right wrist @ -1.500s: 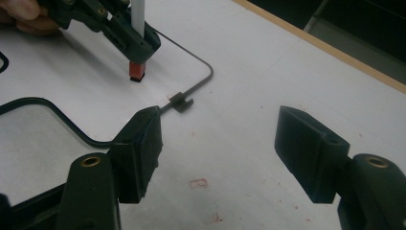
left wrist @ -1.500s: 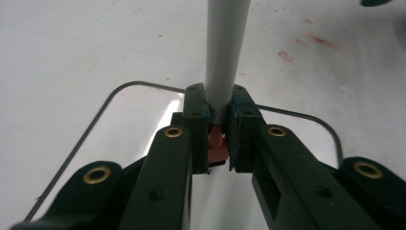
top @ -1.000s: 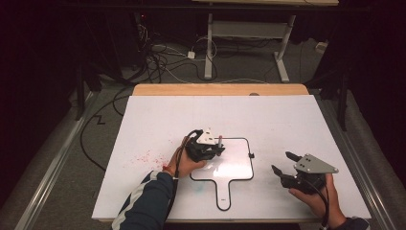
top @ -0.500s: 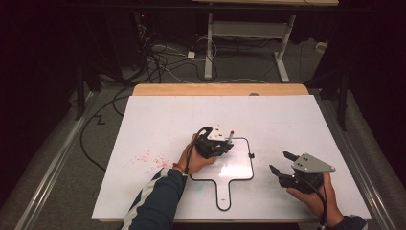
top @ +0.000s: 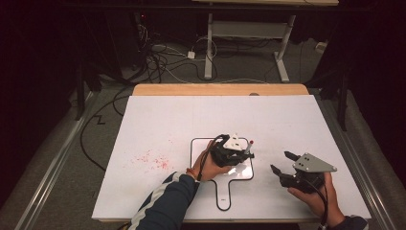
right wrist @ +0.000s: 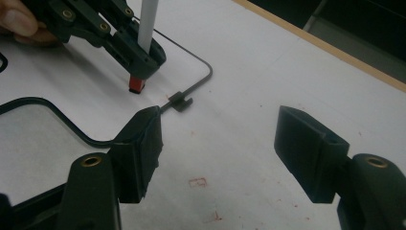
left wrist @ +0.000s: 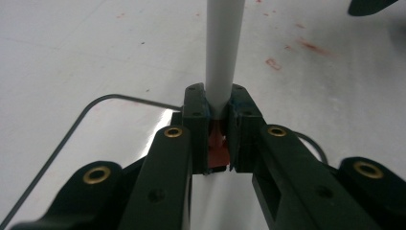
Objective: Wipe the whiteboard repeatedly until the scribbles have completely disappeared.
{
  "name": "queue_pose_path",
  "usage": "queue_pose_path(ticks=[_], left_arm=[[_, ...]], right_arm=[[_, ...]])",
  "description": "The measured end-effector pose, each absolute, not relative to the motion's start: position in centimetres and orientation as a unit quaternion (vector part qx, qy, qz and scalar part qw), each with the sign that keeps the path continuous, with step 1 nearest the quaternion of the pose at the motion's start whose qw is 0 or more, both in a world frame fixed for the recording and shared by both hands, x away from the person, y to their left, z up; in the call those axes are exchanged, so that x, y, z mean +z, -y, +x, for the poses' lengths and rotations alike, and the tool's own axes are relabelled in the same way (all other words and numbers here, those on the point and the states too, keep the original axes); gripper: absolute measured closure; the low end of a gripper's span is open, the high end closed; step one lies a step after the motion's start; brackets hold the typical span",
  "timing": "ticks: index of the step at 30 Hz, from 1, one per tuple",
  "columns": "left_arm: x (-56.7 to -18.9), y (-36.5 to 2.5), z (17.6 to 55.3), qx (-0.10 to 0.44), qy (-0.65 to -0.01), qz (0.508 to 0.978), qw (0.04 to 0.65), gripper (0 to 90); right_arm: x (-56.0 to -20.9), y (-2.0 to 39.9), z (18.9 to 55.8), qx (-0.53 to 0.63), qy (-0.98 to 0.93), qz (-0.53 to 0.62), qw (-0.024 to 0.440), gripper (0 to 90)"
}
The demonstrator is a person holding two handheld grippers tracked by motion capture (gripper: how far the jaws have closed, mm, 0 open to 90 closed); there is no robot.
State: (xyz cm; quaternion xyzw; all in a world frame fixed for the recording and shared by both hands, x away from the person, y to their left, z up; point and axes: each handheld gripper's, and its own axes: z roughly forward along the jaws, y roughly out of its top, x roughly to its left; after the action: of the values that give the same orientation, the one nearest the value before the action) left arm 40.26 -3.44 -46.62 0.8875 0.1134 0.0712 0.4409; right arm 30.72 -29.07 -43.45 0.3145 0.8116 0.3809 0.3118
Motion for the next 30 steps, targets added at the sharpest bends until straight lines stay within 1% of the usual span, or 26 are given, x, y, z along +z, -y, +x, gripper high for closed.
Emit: queue_pose_path(ticks=[2, 4, 11, 14, 21, 26, 30], left_arm=[[-46.4, 3.1, 40.2, 0.074, -0.111, 0.893, 0.431, 78.6], [-46.2, 2.0, 40.1, 0.088, -0.113, 0.897, 0.418, 78.6], [-47.0, -4.5, 40.4, 0.086, -0.180, 0.876, 0.440, 78.6], [-46.9, -6.0, 40.1, 0.095, -0.188, 0.876, 0.433, 78.6], [-47.0, -7.4, 39.4, 0.100, -0.194, 0.875, 0.433, 78.5], [-46.9, -7.1, 39.0, 0.112, -0.202, 0.872, 0.432, 78.4], [-46.2, -7.0, 38.5, 0.118, -0.206, 0.862, 0.448, 78.4]], right_arm=[[-43.5, 29.0, 30.7, 0.381, -0.812, 0.315, 0.311, 34.0], [-43.4, 29.2, 30.6, 0.382, -0.811, 0.315, 0.312, 34.0], [-43.4, 29.5, 30.6, 0.381, -0.808, 0.319, 0.316, 34.1], [-43.3, 29.3, 30.6, 0.381, -0.808, 0.318, 0.317, 34.1], [-43.4, 29.1, 30.7, 0.380, -0.810, 0.317, 0.316, 34.1], [-43.4, 29.1, 30.7, 0.380, -0.811, 0.315, 0.315, 34.0], [-43.3, 28.9, 30.9, 0.383, -0.810, 0.314, 0.315, 34.0]])
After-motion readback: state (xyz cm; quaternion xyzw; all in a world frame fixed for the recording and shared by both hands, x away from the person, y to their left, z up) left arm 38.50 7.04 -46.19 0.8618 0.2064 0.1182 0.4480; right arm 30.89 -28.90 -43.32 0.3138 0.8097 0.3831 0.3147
